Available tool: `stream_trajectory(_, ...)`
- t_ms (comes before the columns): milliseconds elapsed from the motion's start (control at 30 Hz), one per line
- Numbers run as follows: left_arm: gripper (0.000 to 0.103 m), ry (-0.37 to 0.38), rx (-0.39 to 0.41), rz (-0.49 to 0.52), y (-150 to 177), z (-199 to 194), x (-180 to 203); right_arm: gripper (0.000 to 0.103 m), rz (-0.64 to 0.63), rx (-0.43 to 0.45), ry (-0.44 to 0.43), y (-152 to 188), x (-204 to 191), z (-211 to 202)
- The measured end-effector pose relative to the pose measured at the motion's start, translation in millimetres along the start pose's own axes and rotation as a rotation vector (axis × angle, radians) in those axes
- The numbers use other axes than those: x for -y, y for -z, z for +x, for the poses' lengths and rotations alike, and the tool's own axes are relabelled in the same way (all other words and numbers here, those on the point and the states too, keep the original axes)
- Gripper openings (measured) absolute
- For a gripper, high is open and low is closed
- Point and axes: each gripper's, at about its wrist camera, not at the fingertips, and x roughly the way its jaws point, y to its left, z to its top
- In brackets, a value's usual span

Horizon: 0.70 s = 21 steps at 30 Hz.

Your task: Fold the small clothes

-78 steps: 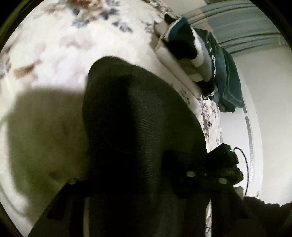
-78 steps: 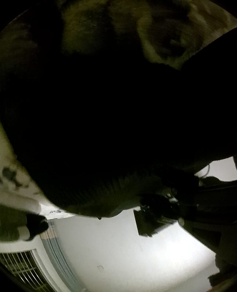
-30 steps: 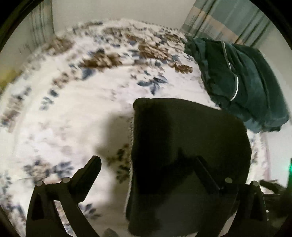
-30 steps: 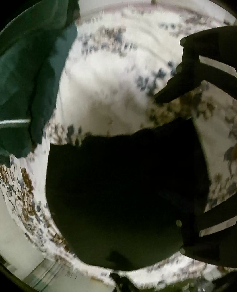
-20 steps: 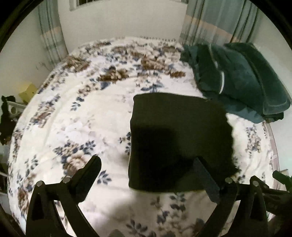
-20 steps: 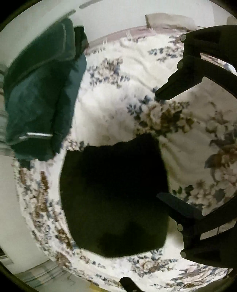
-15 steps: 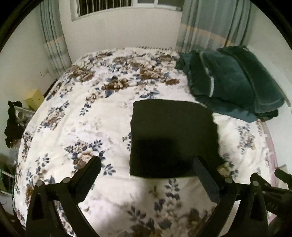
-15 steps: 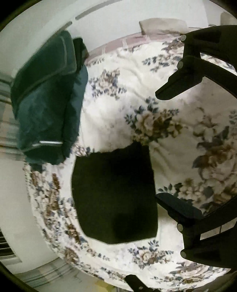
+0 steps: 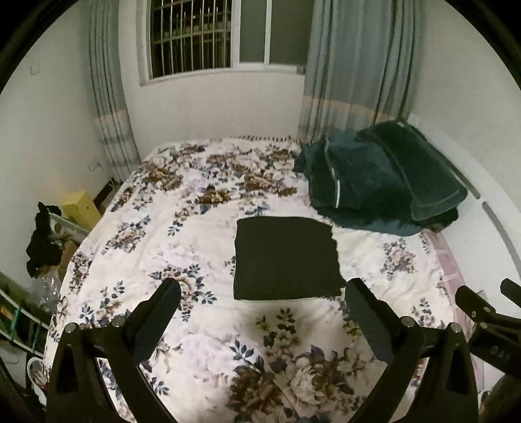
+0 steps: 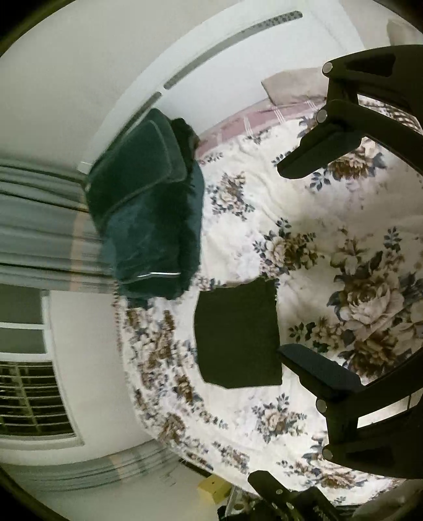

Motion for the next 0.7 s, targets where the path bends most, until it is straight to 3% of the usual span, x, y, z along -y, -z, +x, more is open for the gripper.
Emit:
stream_trajectory(367,0.103,0.003,0.084,-0.003,11.4,-98.4,3.7,0.103,-0.007,0.146,-0.028,17.6,21.3,-139.9)
stream_trajectory(700,0.103,-0.014,0.112,0.001,24.7,-139.4,5.6,0.103,-0.034,0.201,-0.06,26.9,23.7,-196.1)
